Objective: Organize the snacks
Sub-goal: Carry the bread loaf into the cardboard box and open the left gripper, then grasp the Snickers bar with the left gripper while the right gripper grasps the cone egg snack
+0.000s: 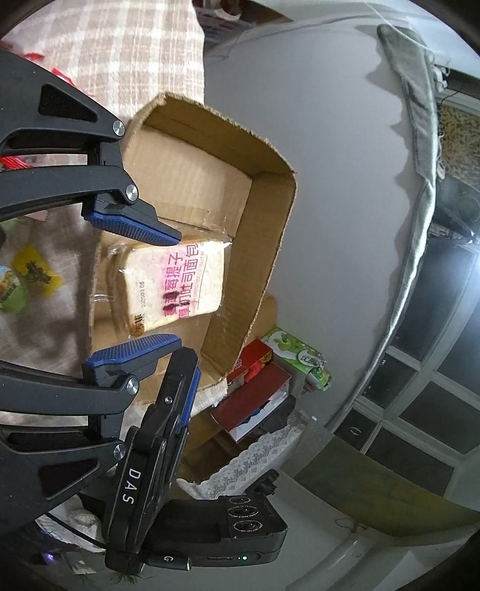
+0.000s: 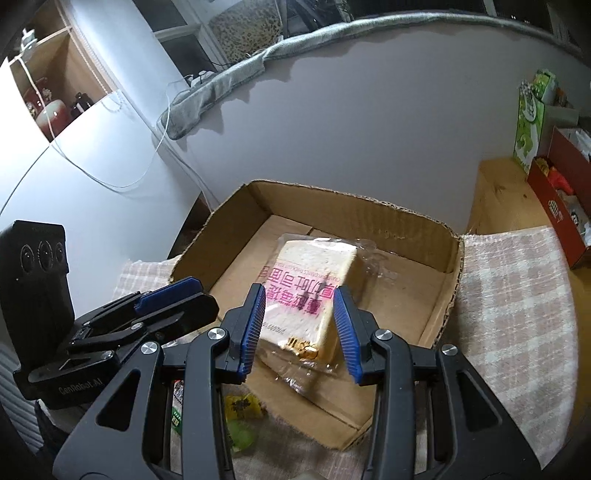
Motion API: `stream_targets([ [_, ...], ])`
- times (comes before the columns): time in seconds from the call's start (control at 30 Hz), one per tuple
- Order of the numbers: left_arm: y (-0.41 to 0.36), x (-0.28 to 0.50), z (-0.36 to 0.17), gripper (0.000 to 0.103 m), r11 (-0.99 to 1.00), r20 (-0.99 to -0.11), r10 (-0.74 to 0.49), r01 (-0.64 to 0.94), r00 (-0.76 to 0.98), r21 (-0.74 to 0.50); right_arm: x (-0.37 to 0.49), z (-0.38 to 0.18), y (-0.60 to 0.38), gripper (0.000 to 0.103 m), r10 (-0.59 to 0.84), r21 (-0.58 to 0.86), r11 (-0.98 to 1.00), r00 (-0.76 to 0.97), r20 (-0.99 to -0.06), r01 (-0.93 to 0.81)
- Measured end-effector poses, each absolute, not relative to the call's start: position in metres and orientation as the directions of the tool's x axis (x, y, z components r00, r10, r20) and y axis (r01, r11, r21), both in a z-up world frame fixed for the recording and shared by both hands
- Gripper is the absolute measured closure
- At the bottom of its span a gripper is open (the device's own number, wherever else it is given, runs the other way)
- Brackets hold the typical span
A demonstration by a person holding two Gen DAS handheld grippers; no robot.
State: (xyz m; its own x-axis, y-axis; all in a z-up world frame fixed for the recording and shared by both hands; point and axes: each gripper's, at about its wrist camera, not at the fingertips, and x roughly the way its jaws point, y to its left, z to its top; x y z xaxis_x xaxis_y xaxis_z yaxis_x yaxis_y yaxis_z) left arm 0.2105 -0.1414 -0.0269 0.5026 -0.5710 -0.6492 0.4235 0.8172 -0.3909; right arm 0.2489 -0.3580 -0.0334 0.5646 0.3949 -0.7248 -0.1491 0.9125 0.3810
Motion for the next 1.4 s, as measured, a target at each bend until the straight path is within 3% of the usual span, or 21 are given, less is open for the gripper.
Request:
stream_targets([
  [0.47, -0.09, 0.15, 0.002, 0.056, 0.838, -0.604, -0.545, 0.401, 0.581, -0.37, 0.188, -0.006, -0.335, 0.062, 0.387, 0.315, 0.922, 0.574, -0.722, -0.224],
  [0.8, -0.053, 0.102, -0.02, 0.056, 0.869, -0.647, -0.493, 0.361, 0.582, -0.338, 0.144, -0.03, -0.304, 0.062, 0.364, 0.24, 0.925, 0.502, -0.785, -0.295],
  [0.87, -0.05, 0.092, -0.028, 0.051, 0.878, -0.663, -0.476, 0.352, 0.578, -0.323, 0.138, -0.037, -0.299, 0.062, 0.353, 0.222, 0.926, 0.489, -0.798, -0.306],
  [1.0, -0.05, 0.076, -0.048, 0.049, 0.895, -0.698, -0.442, 0.336, 0.563, -0.294, 0.132, -0.054, -0.288, 0.044, 0.323, 0.184, 0.931, 0.472, -0.821, -0.316],
  [1.4, -0.092, 0.062, -0.083, 0.049, 0.869, -0.735, -0.484, 0.363, 0.475, -0.337, 0.15, -0.089, -0.268, 0.045, 0.279, 0.152, 0.938, 0.415, -0.866, -0.313],
])
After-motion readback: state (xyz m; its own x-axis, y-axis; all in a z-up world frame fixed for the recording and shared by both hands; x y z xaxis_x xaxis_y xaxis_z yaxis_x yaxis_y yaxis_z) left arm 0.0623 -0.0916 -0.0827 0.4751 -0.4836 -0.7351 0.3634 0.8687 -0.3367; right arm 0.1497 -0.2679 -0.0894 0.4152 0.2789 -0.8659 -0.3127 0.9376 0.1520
